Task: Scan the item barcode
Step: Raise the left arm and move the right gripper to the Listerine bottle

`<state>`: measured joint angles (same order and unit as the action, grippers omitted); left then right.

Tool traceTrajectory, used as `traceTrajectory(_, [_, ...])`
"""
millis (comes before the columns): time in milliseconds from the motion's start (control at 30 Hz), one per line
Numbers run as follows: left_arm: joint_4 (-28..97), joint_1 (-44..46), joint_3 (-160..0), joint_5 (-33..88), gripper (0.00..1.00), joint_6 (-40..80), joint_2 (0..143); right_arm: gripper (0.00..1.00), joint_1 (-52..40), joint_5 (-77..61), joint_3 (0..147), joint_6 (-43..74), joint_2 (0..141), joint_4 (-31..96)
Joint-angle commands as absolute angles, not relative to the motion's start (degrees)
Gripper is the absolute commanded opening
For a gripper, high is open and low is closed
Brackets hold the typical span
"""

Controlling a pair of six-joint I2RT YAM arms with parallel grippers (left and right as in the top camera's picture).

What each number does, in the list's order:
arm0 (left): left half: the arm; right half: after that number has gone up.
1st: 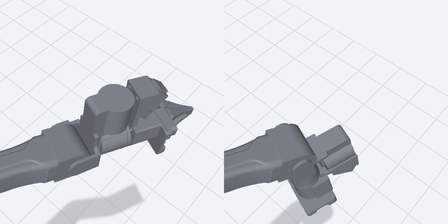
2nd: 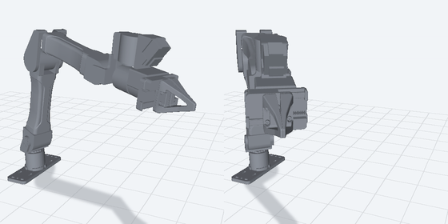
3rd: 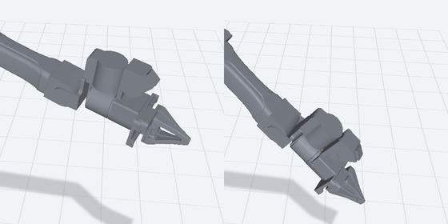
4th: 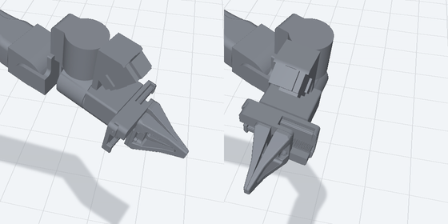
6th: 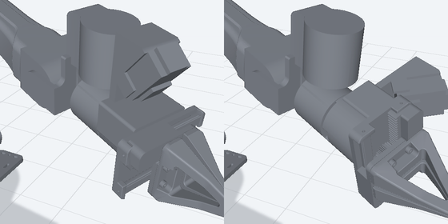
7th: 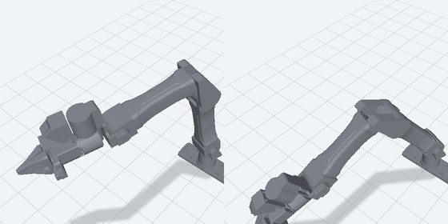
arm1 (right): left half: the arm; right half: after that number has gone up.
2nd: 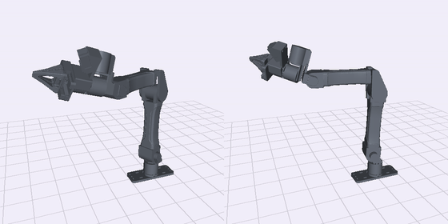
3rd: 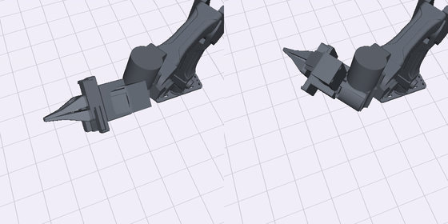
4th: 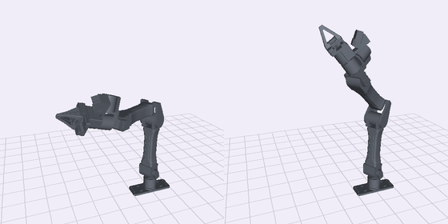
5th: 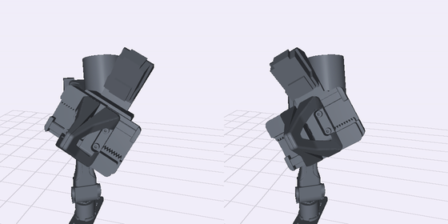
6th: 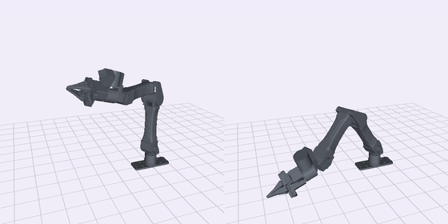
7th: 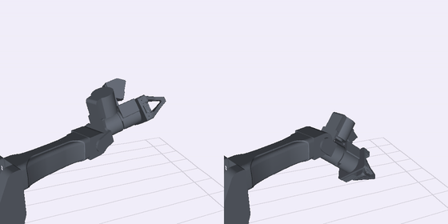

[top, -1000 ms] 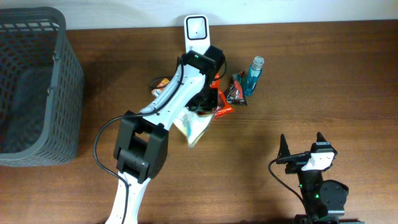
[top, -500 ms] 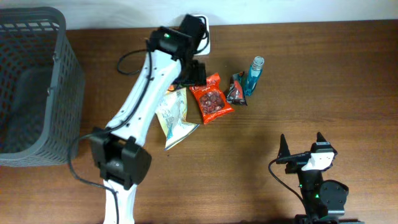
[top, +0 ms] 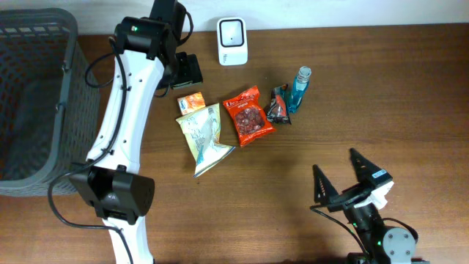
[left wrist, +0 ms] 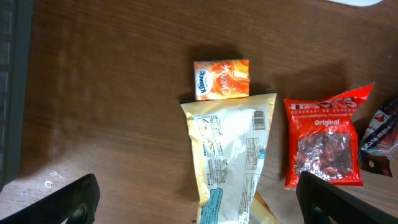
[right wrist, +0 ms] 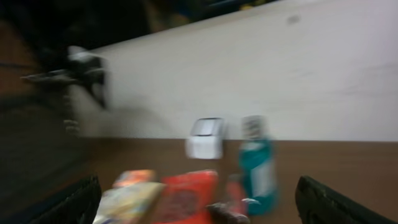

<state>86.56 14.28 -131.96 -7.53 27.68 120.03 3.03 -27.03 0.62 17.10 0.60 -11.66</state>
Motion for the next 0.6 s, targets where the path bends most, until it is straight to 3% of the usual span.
traceTrajectory(0, [86.7,14.2,-132.9,-7.8,0.99,27.7,118.8,0.98,3.4,-35.4,0.3,33.2,0.2,-20.1])
traceTrajectory(133, [86.7,14.2,-132.9,-7.8,0.99,27.7,118.8,0.98,3.4,-35.2,1.6,36.3,0.2,-31.6])
traceTrajectory(267, [86.7,14.2,-132.9,-7.8,0.99,27.7,118.8,0.98,3.4,-34.4,11.4,32.1,4.3,-20.4])
traceTrajectory(367, [86.7,14.2,-132.9,-7.8,0.99,27.7,118.8,0.98,3.4,-37.1,27.3,20.9,15.4,-3.8])
traceTrajectory(467, [86.7,14.2,-132.9,-7.8,0.99,27.7,118.8,0.98,3.4,-37.1,47.7,10.3,31.4,21.2])
traceTrajectory(567, [86.7,14.2,-132.9,-7.8,0.99,27.7,118.8,0.98,3.4,-40.3,65.4,9.0,47.1,41.5])
